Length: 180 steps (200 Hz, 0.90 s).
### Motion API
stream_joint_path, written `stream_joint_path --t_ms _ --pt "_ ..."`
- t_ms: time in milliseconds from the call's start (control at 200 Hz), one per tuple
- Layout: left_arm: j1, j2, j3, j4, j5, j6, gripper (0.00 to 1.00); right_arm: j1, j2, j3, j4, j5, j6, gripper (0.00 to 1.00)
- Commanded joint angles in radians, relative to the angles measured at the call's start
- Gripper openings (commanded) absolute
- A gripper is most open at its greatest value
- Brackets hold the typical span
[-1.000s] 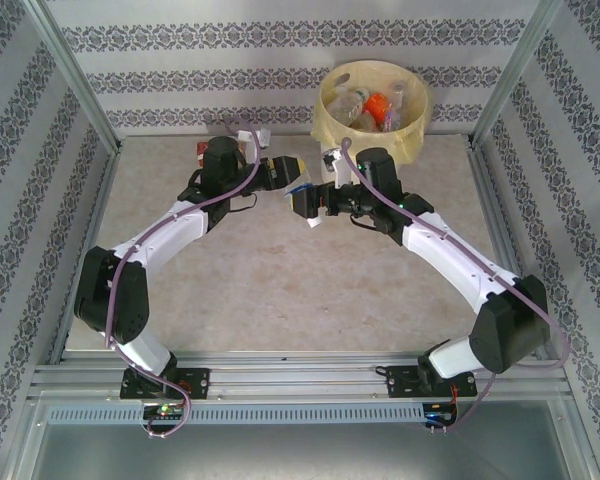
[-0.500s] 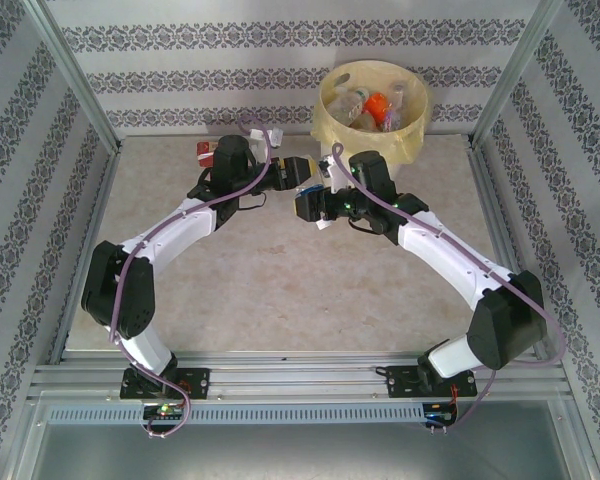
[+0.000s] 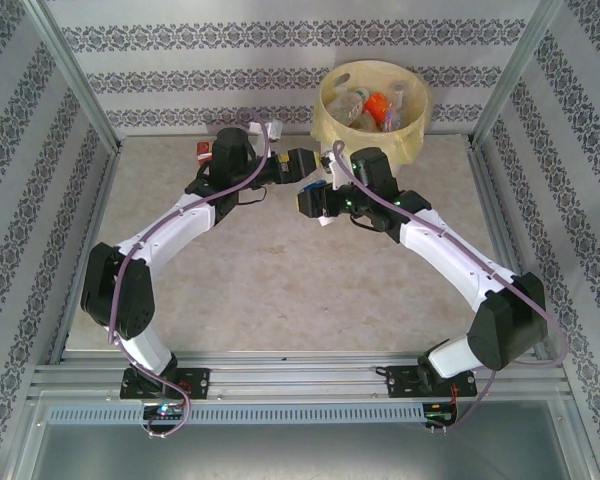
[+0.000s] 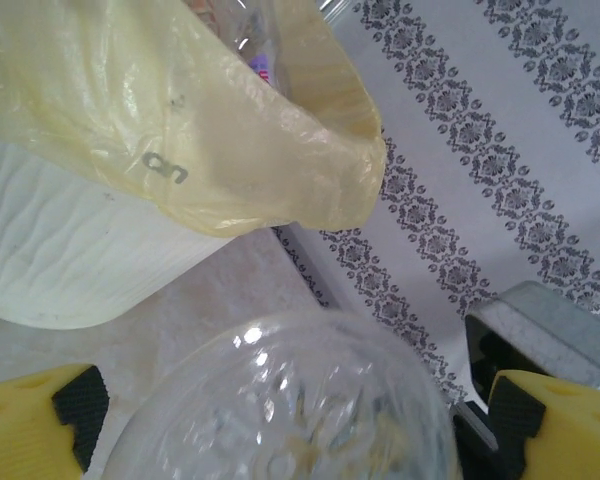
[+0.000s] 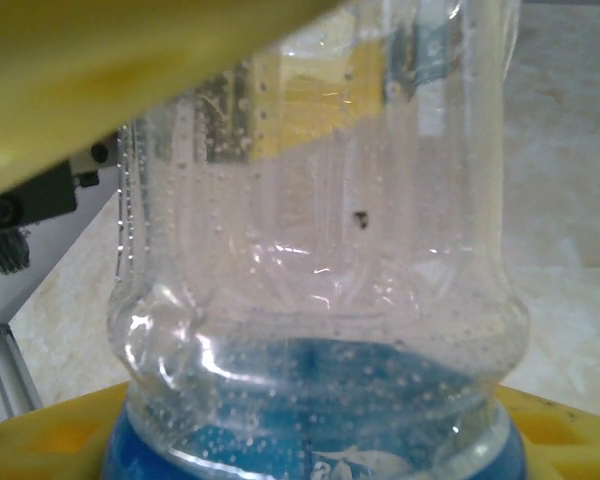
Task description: Put the plastic bottles in the bin
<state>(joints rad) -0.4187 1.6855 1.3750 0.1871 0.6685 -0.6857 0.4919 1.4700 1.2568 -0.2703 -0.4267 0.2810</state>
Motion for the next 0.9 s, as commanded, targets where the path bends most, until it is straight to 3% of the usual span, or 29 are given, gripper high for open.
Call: stream_joint_path --t_ms 0,115,340,440,719,894 --pt "0.006 -0.072 0.030 0.046 -0.023 -0.086 1.00 -0.020 0.000 0.051 -0.031 0.028 -0.023 0.51" --pt "0.006 -0.125 0.035 0.040 -0.088 -0.114 1.00 -0.058 -0.012 0.093 -0.029 0.030 -0.027 0.51" --pt "0.008 -0.263 -0.114 -0.025 -0.446 -0.102 0.99 -0.158 -0.018 0.205 -0.035 0.111 -0.041 0.51" --pt "0.009 -0.304 -0.162 -0.069 -0.550 -0.101 1.00 -0.197 0.001 0.281 -0.056 0.174 -0.059 0.52" --pt "0.016 -0.349 -0.189 -0.212 -0.683 -0.092 0.99 -0.322 0.163 0.546 -0.144 0.235 -0.035 0.55" --pt "0.027 -0.359 -0.206 -0.250 -0.698 -0.100 1.00 -0.386 0.336 0.778 -0.285 0.260 -0.062 0.57"
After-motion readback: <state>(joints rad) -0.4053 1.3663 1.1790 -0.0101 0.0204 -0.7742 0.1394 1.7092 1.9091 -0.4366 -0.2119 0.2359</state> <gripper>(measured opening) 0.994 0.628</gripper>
